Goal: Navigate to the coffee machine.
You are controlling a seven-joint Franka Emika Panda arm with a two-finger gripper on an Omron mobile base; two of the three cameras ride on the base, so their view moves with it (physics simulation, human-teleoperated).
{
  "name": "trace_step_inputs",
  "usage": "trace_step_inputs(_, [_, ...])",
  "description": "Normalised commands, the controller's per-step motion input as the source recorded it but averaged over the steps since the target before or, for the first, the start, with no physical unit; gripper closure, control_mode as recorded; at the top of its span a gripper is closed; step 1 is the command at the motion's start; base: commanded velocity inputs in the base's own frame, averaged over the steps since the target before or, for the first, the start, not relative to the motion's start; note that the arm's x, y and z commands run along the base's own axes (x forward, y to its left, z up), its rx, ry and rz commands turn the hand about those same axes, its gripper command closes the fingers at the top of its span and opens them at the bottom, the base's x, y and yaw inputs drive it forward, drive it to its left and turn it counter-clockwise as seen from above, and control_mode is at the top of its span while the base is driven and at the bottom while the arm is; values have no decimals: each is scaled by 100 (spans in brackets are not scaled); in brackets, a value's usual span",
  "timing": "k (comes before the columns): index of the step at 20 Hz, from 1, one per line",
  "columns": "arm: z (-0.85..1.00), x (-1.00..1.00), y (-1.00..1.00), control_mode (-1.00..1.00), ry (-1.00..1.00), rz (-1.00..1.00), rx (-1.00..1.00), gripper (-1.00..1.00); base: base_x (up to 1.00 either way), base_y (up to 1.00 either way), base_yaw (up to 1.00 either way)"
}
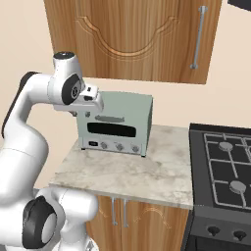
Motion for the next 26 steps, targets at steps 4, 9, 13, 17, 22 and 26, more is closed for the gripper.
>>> trace_step_inputs(4, [0, -35, 1, -100, -8, 0, -2, -100, 0, 0, 0])
trace_step_inputs(9, [0, -48, 0, -100, -7, 0, 0, -100, 0, 0, 0])
trace_step_inputs(13, [0, 0, 0, 100, 0, 0, 0, -100, -65, 0, -6])
trace_step_inputs(17, [0, 0, 0, 100, 0, 0, 0, -100, -78, -13, -29])
trace_step_inputs(22, [0, 0, 0, 100, 0, 0, 0, -100, -39, -33, -65])
trace_step_inputs(26, [0, 0, 0, 100, 0, 0, 0, -100, -21, -41, -72])
